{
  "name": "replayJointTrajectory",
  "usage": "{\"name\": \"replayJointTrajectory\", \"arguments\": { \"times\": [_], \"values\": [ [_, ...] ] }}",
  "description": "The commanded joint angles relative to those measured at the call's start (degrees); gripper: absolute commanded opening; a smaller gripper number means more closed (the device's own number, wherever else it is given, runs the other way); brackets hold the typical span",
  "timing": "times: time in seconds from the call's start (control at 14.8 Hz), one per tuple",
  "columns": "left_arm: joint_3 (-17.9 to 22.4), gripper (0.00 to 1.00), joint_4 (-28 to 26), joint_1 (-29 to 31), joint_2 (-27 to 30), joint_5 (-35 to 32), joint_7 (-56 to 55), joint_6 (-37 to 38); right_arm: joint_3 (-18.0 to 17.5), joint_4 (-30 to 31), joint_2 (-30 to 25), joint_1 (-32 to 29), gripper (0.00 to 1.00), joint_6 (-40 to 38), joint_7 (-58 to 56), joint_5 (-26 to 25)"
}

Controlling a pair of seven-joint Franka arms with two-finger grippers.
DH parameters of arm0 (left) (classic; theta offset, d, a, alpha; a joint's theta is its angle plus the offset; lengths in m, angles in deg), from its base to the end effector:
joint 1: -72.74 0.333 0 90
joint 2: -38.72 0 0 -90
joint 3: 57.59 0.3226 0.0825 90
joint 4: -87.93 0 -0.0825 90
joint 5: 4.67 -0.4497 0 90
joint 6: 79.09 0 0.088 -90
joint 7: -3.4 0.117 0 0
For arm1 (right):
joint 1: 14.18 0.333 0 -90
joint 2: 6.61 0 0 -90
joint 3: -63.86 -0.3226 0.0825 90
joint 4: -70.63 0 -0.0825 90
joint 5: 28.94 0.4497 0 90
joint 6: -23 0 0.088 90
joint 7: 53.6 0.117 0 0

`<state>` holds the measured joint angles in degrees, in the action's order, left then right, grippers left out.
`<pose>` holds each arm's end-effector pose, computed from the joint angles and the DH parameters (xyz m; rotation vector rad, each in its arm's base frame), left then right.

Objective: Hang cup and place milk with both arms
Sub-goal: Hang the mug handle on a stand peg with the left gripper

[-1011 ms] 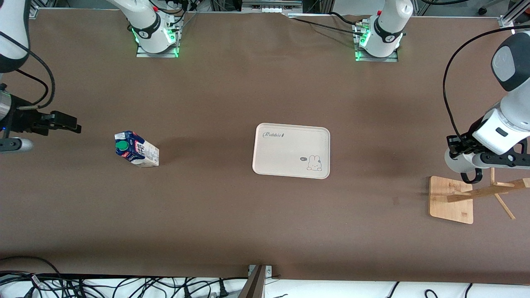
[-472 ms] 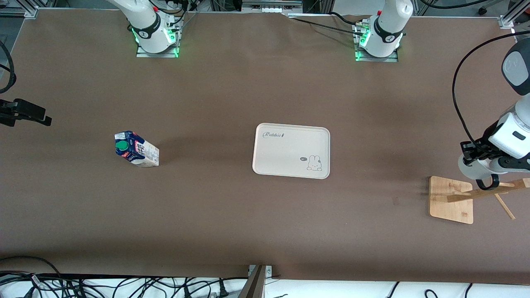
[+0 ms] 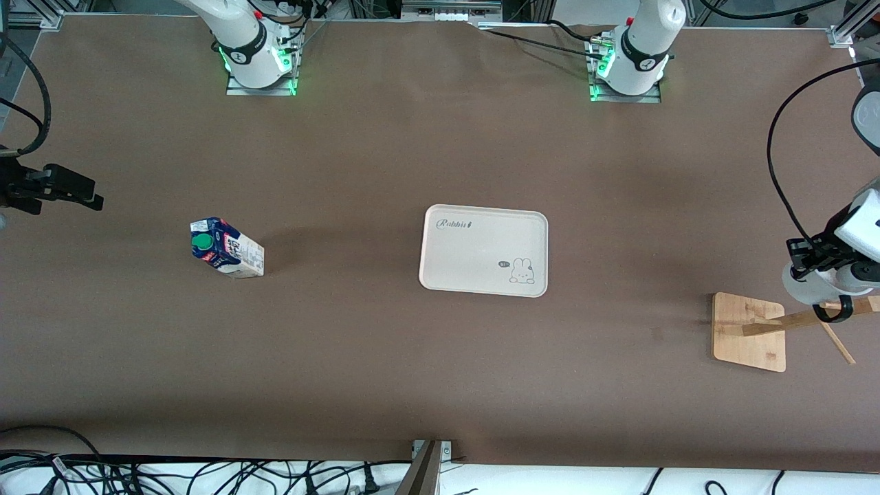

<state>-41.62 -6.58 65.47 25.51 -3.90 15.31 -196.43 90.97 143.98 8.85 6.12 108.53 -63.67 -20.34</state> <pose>0.7066 0.0931 0.4751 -3.0492 0.0968 -0.2524 0.6886 -0.0193 0.6086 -3.1071 -0.1235 0.0390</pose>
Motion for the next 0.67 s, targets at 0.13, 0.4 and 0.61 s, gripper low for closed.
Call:
{"name": "replayJointTrajectory", "arguments": {
  "times": [0.13, 0.4, 0.61],
  "values": [
    [0.4, 0.59, -0.3, 0.6, -1.6, 1.3, 4.9, -0.4, -14.0, 0.0, -2.8, -11.6, 1.0, -1.2, -0.1, -4.3],
    [0.5, 1.0, -1.6, 0.7, -1.6, 1.3, 4.9, 0.2, -26.7, 3.7, -6.4, -22.5, 1.0, -0.6, 0.0, -10.5],
    [0.4, 1.0, -0.6, 0.4, -0.9, 1.4, 4.8, 2.1, -26.7, 5.1, -7.6, -23.4, 1.0, -0.1, 0.0, -9.9]
  ]
}}
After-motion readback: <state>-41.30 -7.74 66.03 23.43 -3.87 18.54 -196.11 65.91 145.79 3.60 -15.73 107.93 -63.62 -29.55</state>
